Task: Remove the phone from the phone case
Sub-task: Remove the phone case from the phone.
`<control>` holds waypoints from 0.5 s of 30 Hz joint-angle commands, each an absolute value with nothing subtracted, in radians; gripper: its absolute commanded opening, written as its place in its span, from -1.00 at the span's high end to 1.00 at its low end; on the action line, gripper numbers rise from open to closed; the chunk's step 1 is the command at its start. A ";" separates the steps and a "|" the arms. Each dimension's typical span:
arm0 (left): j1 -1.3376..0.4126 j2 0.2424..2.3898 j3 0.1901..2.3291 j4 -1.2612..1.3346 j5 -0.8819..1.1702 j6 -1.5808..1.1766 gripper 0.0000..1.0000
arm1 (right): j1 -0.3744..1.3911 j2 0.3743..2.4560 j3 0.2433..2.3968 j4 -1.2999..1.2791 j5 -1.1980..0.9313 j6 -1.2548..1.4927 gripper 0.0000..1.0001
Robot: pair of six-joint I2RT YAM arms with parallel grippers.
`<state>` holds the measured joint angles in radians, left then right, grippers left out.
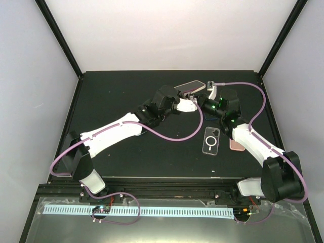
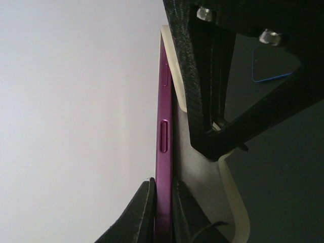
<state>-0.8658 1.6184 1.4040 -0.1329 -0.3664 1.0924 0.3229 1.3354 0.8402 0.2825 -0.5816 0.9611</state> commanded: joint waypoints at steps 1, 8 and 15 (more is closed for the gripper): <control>-0.728 1.539 1.559 0.117 -0.649 1.114 0.97 | 0.316 1.348 0.781 -0.010 -0.597 0.849 0.98; -0.708 1.525 1.569 0.058 -0.618 1.061 0.97 | 0.316 1.349 0.785 -0.020 -0.609 0.825 0.98; -0.675 1.513 1.574 0.013 -0.610 1.002 0.97 | 0.314 1.346 0.779 -0.037 -0.604 0.800 0.98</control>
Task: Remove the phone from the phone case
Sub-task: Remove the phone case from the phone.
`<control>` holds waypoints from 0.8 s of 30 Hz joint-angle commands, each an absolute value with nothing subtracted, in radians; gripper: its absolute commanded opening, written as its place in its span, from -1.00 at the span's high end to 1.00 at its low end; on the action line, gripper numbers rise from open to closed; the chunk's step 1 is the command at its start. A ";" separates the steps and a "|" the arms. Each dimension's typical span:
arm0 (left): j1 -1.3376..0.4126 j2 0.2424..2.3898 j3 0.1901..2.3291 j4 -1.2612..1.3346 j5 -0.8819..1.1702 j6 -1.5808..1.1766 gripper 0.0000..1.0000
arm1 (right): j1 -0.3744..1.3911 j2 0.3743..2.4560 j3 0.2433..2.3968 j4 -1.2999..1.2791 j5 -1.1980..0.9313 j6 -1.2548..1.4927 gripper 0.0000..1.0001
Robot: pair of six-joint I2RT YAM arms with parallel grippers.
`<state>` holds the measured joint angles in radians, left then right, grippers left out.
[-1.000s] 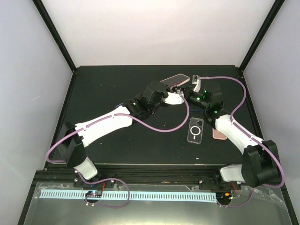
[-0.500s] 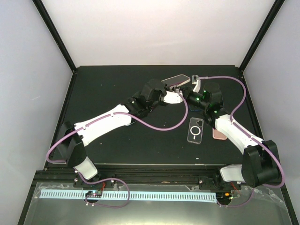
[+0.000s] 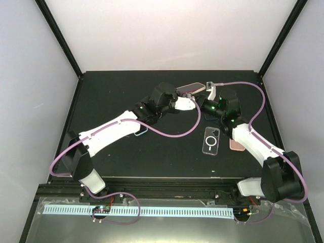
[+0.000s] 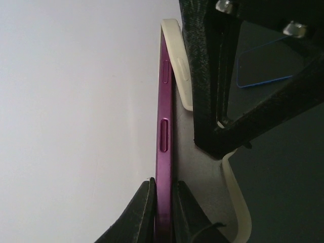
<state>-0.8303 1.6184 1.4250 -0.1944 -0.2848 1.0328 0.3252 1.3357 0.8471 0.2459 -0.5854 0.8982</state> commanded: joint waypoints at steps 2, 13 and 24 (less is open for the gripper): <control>-0.669 1.512 1.576 0.010 -0.605 0.995 0.97 | 0.314 1.348 0.779 -0.044 -0.603 0.791 0.98; -0.632 1.531 1.613 0.008 -0.605 0.974 0.97 | 0.314 1.337 0.766 -0.061 -0.598 0.761 0.98; -0.614 1.517 1.639 -0.060 -0.564 0.868 0.97 | 0.314 1.339 0.762 -0.029 -0.605 0.763 0.98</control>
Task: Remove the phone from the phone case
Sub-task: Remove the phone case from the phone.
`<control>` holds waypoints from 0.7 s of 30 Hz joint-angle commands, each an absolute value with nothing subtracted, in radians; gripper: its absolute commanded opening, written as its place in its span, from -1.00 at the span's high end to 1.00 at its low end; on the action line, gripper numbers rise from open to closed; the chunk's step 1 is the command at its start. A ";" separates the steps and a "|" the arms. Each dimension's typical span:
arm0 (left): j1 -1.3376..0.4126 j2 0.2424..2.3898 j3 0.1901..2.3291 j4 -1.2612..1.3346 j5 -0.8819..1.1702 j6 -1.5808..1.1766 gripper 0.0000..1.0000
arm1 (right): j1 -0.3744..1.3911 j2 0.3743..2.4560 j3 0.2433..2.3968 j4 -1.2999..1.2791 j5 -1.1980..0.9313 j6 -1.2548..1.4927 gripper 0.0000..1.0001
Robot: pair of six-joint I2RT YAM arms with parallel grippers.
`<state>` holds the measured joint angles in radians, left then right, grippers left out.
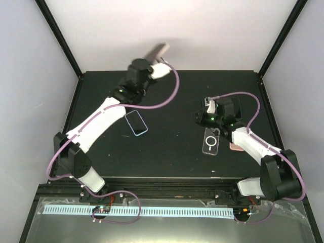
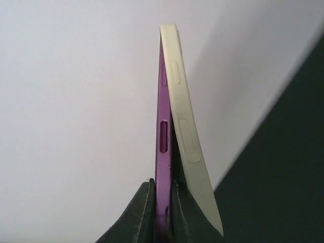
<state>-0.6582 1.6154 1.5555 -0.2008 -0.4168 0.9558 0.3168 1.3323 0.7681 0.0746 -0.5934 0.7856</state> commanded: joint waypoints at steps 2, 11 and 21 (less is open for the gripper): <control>-0.618 1.487 1.600 -0.085 -0.505 0.831 0.97 | 0.314 1.339 0.777 0.011 -0.644 0.769 0.98; -0.633 1.385 1.481 -0.209 -0.368 0.621 0.97 | 0.284 1.322 0.884 0.281 -0.839 0.952 -0.16; -0.716 1.375 1.364 -0.302 -0.284 0.513 0.97 | 0.312 1.336 1.017 0.096 -0.812 0.962 -0.57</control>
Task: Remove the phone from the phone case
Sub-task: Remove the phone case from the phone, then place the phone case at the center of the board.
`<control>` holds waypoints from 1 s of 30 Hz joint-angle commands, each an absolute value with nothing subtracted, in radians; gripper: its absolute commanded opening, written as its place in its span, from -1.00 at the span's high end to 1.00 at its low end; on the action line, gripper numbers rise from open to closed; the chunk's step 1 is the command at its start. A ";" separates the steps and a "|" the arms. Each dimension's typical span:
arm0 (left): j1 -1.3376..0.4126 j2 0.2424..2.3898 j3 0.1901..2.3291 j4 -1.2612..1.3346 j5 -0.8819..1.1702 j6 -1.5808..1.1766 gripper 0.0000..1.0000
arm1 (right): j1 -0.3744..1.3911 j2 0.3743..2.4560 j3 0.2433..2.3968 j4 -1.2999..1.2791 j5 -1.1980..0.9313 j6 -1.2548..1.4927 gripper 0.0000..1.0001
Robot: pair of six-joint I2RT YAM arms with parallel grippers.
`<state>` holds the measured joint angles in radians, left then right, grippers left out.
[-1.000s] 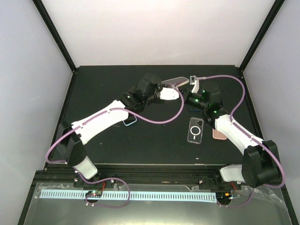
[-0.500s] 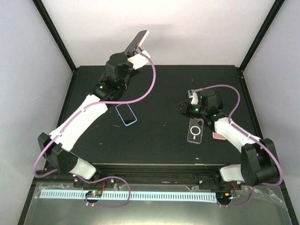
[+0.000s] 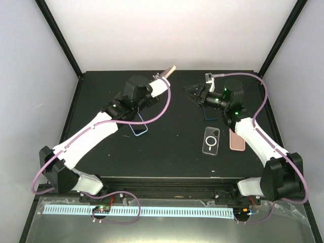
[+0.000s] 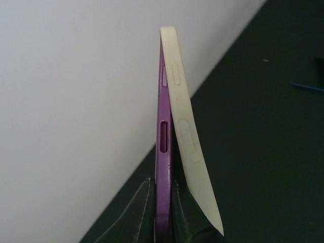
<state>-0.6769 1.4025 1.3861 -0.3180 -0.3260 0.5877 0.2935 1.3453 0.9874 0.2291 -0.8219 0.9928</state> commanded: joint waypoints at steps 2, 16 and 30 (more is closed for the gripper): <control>-0.750 1.381 1.317 -0.287 -0.317 0.499 0.97 | 0.326 1.335 1.015 0.011 -0.787 0.919 -0.58; -0.824 1.539 1.359 -0.264 -0.425 0.293 0.97 | 0.388 1.363 0.948 -0.106 -0.654 0.792 -0.39; -0.822 1.646 1.305 -0.162 -0.415 0.068 0.97 | 0.366 1.480 0.947 -0.061 -0.587 0.820 -0.25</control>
